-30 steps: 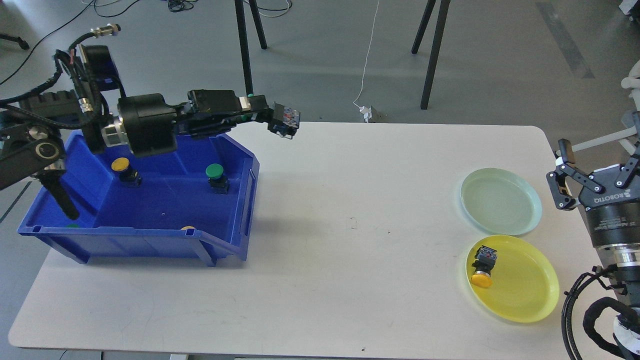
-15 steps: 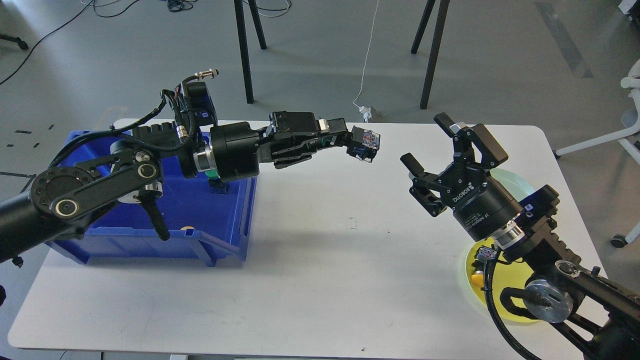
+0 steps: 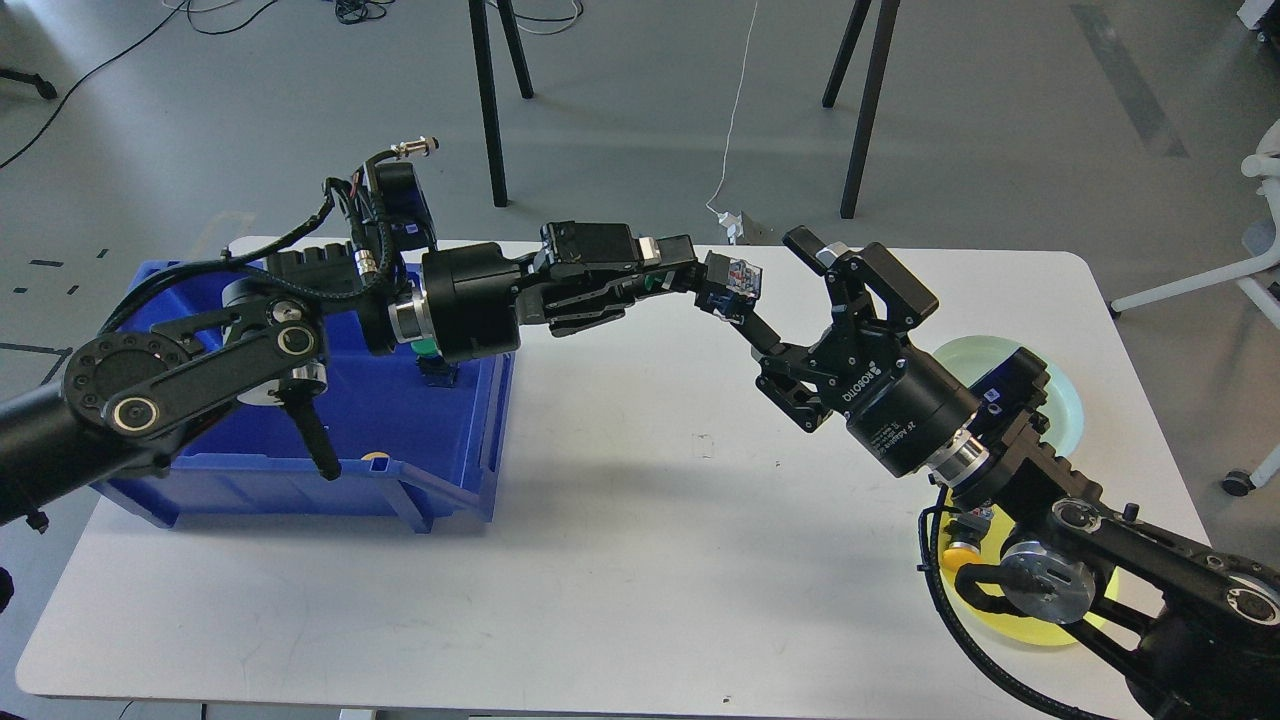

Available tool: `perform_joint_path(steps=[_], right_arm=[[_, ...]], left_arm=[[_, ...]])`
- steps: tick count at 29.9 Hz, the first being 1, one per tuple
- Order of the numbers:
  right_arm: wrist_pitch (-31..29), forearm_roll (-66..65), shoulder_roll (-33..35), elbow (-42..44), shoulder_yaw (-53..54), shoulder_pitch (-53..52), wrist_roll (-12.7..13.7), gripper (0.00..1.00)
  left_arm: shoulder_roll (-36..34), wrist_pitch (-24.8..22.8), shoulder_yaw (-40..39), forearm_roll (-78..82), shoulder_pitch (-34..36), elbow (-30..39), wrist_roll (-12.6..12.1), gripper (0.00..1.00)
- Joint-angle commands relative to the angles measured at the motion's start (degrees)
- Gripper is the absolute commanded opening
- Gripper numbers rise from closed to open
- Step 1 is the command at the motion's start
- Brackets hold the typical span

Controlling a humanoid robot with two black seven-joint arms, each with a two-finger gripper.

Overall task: Pass button and place on color plate
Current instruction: 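Grasp the green button with the right gripper and open the left gripper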

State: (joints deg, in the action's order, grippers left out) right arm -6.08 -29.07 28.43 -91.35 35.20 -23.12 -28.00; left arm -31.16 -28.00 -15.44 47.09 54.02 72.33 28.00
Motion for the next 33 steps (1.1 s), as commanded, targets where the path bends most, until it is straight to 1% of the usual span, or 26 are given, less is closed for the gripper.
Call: perform_joint_path(steps=[1,3,5,8,13,26,28,29,30,33], right_arm=[[-0.1,0.2,-0.3,-0.1,-1.0,-1.1,0.0,0.76],[-0.1,0.2,-0.4,-0.1,-1.2,-1.3,0.0,0.70],[-0.1,0.2,-0.4,-0.1,-1.2,-1.4,0.0,0.60],[-0.2,0.2,-0.4,-0.1,-1.3,-1.3,0.0,0.51],[-0.2,0.2,-0.6,-0.2,-1.3,-1.3,0.0,0.50],[-0.2,-0.3,-2.2,-0.1,-1.4,-1.3,0.0,0.27],[-0.3,-0.4,-2.2,-0.1,-1.4,-1.3,0.0,0.20],[-0.5,-0.5,-2.2,-0.1,-1.5,-1.3,0.0,0.15],[-0.7,-0.5,-2.2,-0.1,-1.5,-1.3,0.0,0.12],[-1.5,-0.9,-2.1,-0.1,-1.5,-1.3,0.0,0.09]], left_arm=[[0.1,0.0,0.3,0.0,0.2,0.0,0.0,0.10],[0.3,0.0,0.3,0.0,0.2,0.0,0.0,0.10],[0.3,0.0,0.3,0.0,0.2,0.0,0.0,0.10],[0.3,0.0,0.3,0.0,0.2,0.0,0.0,0.10],[0.3,0.0,0.3,-0.1,0.2,0.0,0.0,0.10],[0.3,0.0,0.3,-0.1,0.2,0.0,0.0,0.11],[0.3,0.0,0.3,-0.1,0.2,0.0,0.0,0.12],[0.3,0.0,0.3,-0.2,0.2,0.0,0.0,0.14],[0.3,0.0,0.2,-0.2,0.2,0.0,0.0,0.15],[0.3,0.0,0.2,-0.2,0.2,0.0,0.0,0.25]])
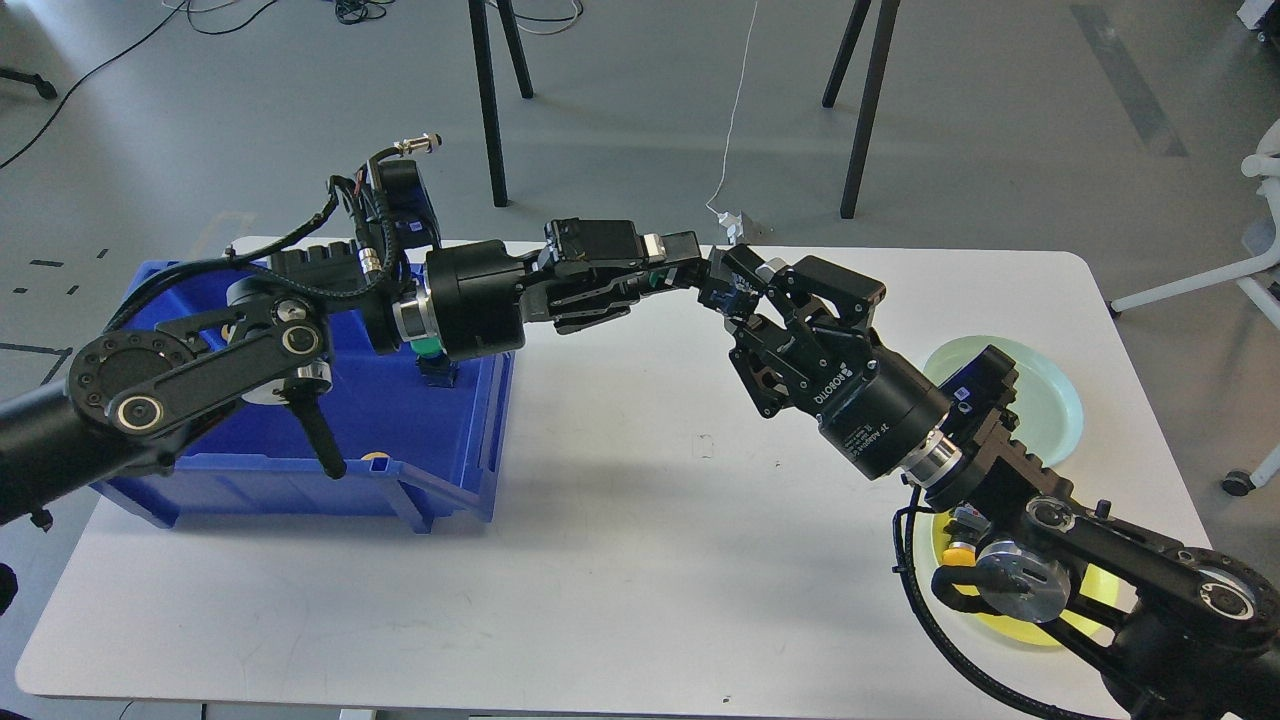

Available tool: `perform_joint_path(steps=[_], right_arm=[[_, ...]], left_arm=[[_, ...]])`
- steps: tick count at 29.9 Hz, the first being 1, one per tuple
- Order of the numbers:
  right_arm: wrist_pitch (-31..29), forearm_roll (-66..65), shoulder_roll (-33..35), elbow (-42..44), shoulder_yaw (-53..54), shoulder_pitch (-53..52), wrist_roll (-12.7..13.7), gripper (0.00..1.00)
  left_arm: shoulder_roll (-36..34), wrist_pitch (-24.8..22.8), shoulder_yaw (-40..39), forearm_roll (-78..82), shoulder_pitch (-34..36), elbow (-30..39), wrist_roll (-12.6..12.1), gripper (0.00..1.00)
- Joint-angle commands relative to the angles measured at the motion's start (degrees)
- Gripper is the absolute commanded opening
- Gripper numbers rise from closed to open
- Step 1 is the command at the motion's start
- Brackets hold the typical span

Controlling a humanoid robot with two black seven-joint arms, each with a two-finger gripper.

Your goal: Pass button and place on color plate

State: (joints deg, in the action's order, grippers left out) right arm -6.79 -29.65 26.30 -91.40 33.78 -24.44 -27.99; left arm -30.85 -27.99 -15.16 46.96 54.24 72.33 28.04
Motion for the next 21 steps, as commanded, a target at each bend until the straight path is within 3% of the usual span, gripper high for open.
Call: perform_joint_path(steps=[1,4,6,8,17,21], right_arm=[[-0.9,-0.3,0.1,0.1,-0.4,0.0,0.0,0.08],[-1.0,-0.3,0.3,0.2,-0.7,0.1,0.0,0.07],[-1.0,-0.3,0.7,0.2,-0.6,0.3,0.0,0.06],[-0.9,-0.2,0.8,0.2,-0.3,0.7,0.0,0.06],[0.6,0.5,0.0,1.2,11.1,9.7,0.0,0.05],[6.0,2.7,-2.5,3.2,21.0,16.8,0.0,0.04]], left_arm=[[0.0,0.0,-0.1,-0.1,0.0,0.0,0.0,0.32],[0.0,0.0,-0.3,-0.2,-0.1,0.0,0.0,0.63],[0.0,0.0,-0.4,-0.2,-0.1,0.0,0.0,0.70],[0.0,0.0,-0.4,-0.3,-0.1,0.0,0.0,0.83],[0.0,0.0,-0.4,-1.5,-0.1,-0.3,0.0,0.85],[0.0,0.0,-0.4,-1.5,-0.1,-0.3,0.0,0.85]])
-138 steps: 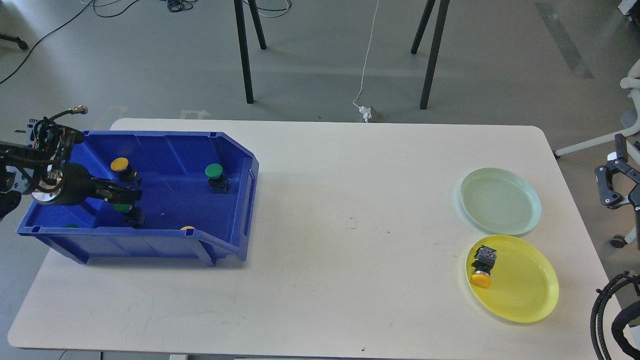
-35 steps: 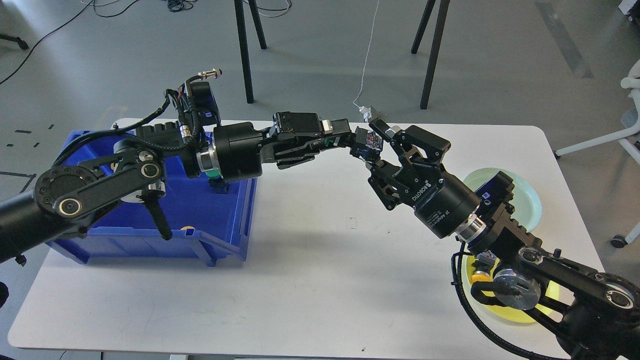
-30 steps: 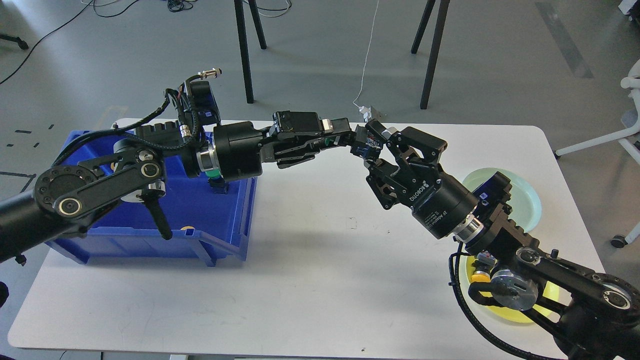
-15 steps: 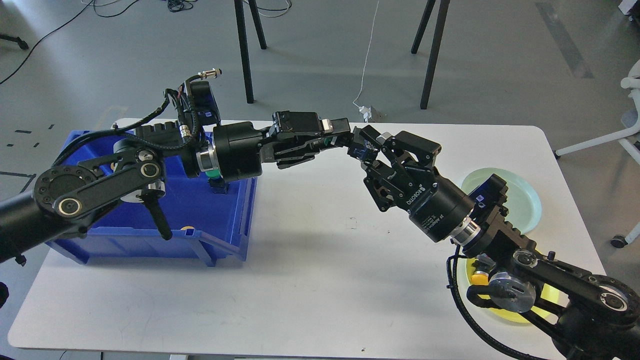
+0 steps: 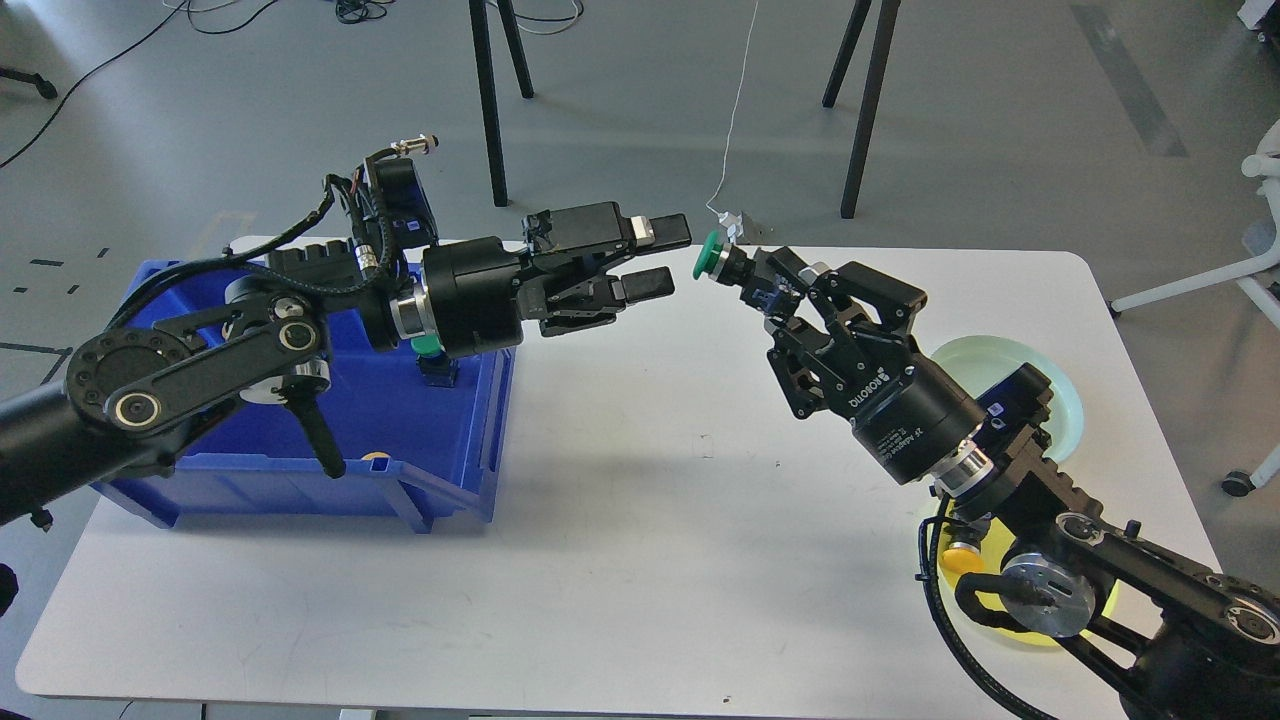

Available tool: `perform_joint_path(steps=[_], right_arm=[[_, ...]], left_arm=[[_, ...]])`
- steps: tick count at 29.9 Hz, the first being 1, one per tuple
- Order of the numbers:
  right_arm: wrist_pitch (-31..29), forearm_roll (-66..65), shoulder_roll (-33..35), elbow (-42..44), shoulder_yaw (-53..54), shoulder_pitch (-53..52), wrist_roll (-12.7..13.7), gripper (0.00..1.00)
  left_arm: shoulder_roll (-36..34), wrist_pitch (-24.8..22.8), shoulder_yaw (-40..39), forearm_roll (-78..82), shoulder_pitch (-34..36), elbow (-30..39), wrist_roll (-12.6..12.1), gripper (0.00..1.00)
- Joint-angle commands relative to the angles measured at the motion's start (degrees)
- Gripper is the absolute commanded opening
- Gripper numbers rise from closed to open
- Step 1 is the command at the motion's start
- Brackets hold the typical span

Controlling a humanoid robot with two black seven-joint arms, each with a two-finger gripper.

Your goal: Pass button and place on color plate

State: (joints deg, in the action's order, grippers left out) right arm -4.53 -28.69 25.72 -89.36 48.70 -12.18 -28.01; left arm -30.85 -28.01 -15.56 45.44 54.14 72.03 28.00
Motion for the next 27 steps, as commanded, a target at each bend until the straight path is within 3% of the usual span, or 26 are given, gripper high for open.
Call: perform_joint_path(steps=[1,5,9,16,18,27], right_arm=[[5.2,3.3,-2.8,1.2,7.7,5.9,0.0,0.04],[16.2,10.9,-3.8,4.8,9.3,7.6,0.6,0.04],[27.2,15.1,-4.6,12.0,9.9,6.3,5.8,0.04],[32.1,17.4,-7.7,23.9,9.9,2.3,10.0,0.05],[32.4,17.4,-8.6,26.2,9.9,1.6,10.5,0.12],[32.3,17.7,-10.2,27.5,11.4,1.0,10.5,0.67]], left_arm=[[0.0,0.0,0.0,-0.1,0.0,0.0,0.0,0.85],[0.0,0.0,0.0,-0.6,0.0,-0.1,0.0,0.85],[0.0,0.0,0.0,-0.7,0.0,-0.1,0.0,0.86],[0.0,0.0,0.0,-0.8,0.0,-0.1,0.0,0.86],[0.0,0.0,0.0,-0.8,0.0,-0.1,0.0,0.86],[0.0,0.0,-0.1,-0.8,-0.1,-0.1,0.0,0.86]])
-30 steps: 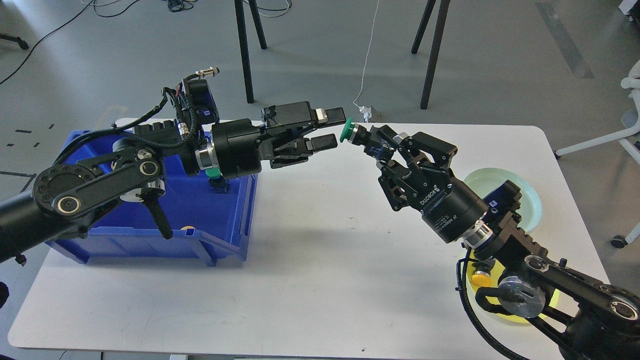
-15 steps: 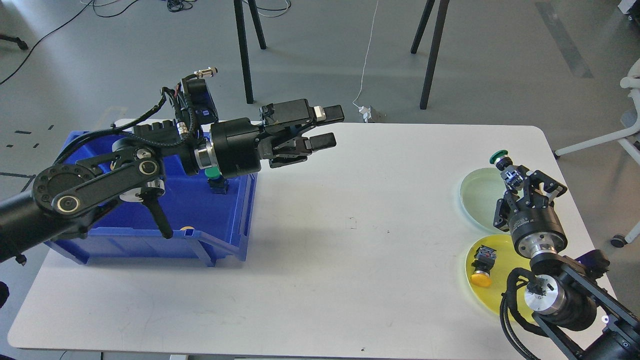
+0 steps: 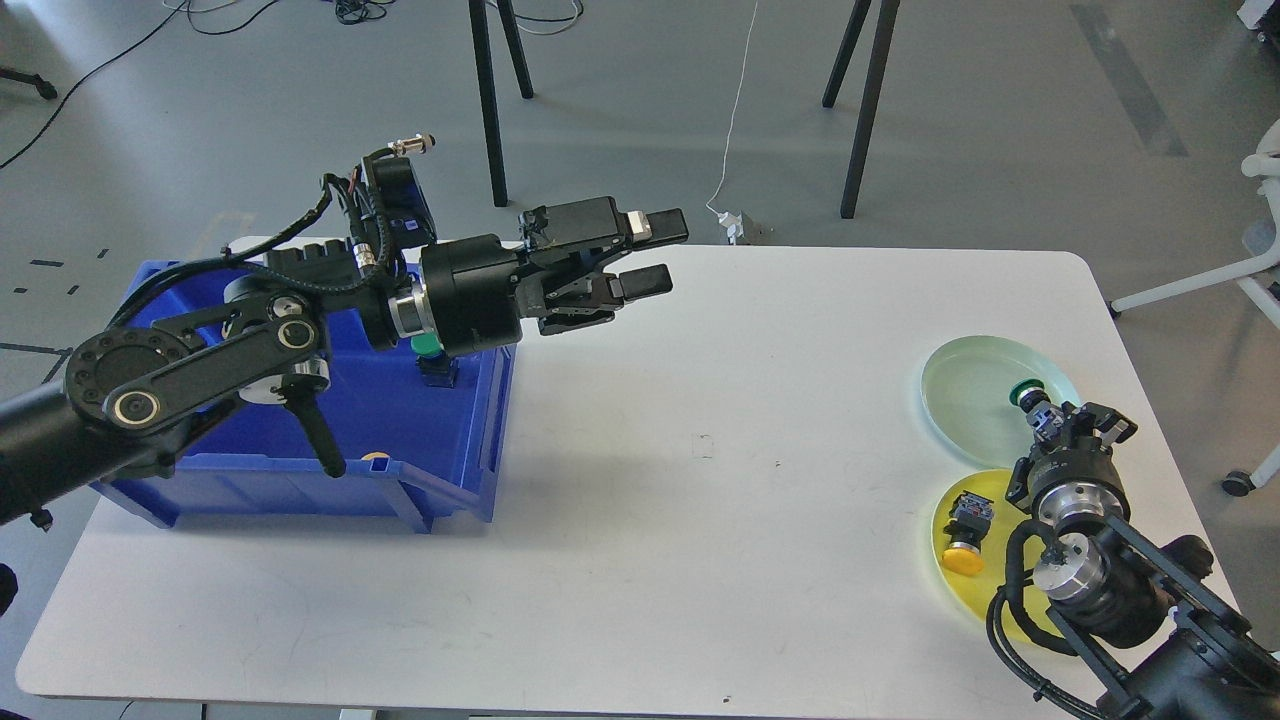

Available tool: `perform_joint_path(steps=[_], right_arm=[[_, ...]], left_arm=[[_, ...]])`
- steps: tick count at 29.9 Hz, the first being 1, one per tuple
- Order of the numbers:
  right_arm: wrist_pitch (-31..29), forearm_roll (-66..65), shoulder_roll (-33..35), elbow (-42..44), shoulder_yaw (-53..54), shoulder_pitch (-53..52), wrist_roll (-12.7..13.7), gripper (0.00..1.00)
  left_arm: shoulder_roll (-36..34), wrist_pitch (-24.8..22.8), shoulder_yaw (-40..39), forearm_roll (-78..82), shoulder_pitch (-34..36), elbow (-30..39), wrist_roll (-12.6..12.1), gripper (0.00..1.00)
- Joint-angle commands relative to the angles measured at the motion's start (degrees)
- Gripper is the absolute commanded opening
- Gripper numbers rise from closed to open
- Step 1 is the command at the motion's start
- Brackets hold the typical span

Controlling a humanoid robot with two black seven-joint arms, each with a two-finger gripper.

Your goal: Pass button and place on color plate

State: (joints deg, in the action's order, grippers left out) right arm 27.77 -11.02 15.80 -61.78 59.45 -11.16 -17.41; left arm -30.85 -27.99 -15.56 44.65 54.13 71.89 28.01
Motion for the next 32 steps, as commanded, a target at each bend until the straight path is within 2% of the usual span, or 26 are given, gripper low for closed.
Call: perform_joint_path(steps=[1,5,6,10,12,14,17,18,21,24,28,32], right_arm=[[0.0,0.0,-0.5,-0.2,0.9,-0.1,-0.2,0.70],[-0.3,0.0,-0.6,-0.7,1.5,-0.1,-0.4,0.94],[-0.6,0.0,-0.6,-1.1,1.4,-0.2,-0.6,0.97],[-1.2,-0.2,0.6,-8.2,1.1,-0.5,-1.5,0.97],[-2.7,-1.0,2.5,-13.7,1.1,-0.8,-2.4,0.98],[-7.0,-1.8,5.7,-19.1,0.8,-1.8,-2.4,0.98],[-19.1,-4.3,9.8,-23.8,0.8,-2.4,-2.5,0.98],[-24.1,-4.3,10.4,-24.1,1.0,-2.5,-2.5,0.98],[-36.1,-4.3,11.1,-23.6,2.8,-2.7,-2.7,0.98],[-44.9,-3.9,11.2,-22.4,5.1,-2.7,-2.7,0.98],[-47.6,-3.7,11.0,-22.4,6.4,-2.7,-2.7,0.98],[-47.7,-3.8,10.4,-22.4,6.6,-2.6,-2.7,0.98]], left_arm=[[0.0,0.0,0.0,0.0,-0.1,0.0,0.0,0.86],[0.0,0.0,-0.1,0.0,-0.1,0.0,0.0,0.86],[0.1,0.0,-0.1,-0.1,-0.2,0.0,0.0,0.86],[0.0,0.0,-0.2,-4.5,-0.5,-0.5,0.0,0.91],[-0.1,3.5,-0.3,-8.2,-0.5,-2.7,0.0,0.93],[-0.4,5.2,-1.3,-13.3,-0.6,-5.3,0.0,0.95],[-2.0,2.7,-4.4,-21.2,-1.3,-7.0,0.0,0.97],[-3.4,0.1,-5.5,-23.3,-2.2,-7.2,0.0,0.98],[-6.0,0.0,-10.6,-27.5,-6.3,-7.2,0.0,0.99],[-6.2,0.0,-18.1,-28.5,-12.6,-7.2,0.0,0.99],[-5.6,0.0,-23.9,-28.3,-18.9,-7.2,0.0,0.99],[-5.4,0.0,-23.5,-27.9,-19.8,-7.2,0.0,0.99]])
